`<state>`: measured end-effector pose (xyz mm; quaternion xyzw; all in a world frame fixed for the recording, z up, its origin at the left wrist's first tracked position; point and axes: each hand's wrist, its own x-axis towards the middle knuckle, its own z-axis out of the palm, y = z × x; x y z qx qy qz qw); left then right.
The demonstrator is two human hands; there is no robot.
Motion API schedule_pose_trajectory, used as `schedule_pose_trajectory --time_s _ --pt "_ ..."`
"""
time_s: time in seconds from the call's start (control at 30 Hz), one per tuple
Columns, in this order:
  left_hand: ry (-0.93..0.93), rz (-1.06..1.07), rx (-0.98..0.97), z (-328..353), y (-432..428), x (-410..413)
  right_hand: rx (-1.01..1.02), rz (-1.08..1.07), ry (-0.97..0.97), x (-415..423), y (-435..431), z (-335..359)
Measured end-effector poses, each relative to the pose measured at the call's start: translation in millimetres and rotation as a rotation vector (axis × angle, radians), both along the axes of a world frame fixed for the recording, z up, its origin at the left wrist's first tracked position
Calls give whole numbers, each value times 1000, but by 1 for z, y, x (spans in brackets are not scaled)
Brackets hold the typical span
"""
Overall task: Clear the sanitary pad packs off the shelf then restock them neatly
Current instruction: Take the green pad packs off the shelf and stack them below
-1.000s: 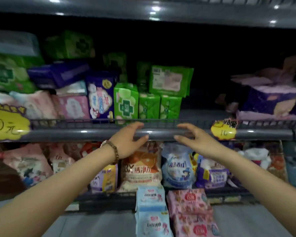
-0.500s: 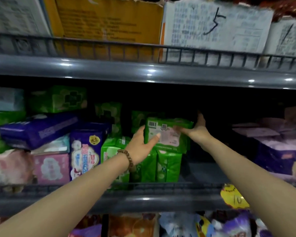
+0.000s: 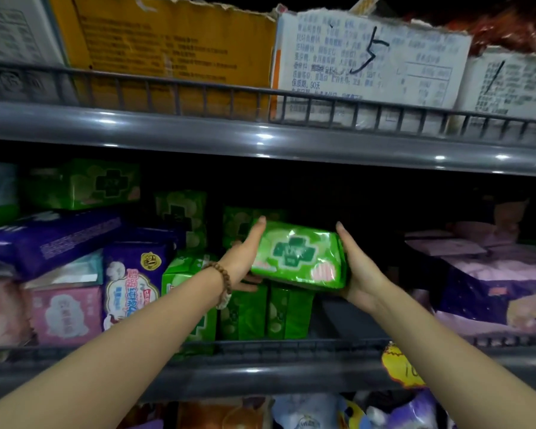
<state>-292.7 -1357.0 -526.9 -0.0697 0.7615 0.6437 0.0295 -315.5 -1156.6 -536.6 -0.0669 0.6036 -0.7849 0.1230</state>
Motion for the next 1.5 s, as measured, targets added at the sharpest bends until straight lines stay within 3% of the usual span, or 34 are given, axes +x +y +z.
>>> schedule_pose_trajectory --time_s 0.07,0.13,0.23,0.37,0.5,0.63,0.83,1.0,1.13,1.27,1.5 --pt "-13 -55 44 0 4 17 -51 -16 -92 15 3 -10" --pt "30 -23 91 1 6 32 -119 -35 -63 31 6 -16" --pt "100 -17 241 1 1 63 -159 -81 165 65 9 -10" --pt "-10 -170 310 -14 -18 126 -36 -21 339 127 -2 -19" --pt "-39 -221 208 -55 -55 183 -17 58 187 178 -32 -72" --pt "-114 -118 144 -120 -107 223 28 69 -25 217 -87 -161" --pt "-377 28 212 -251 -180 250 125 195 -390 233 -169 -284" --pt "-559 191 318 -359 -201 250 308 143 -550 226 -208 -381" --pt "-730 202 304 -438 -195 241 360 62 -756 232 -214 -433" --pt "-828 201 256 -490 -179 224 419 -76 -794 229 -216 -486" --pt "-787 208 404 -540 -158 204 556 -270 -748 215 -218 -511"
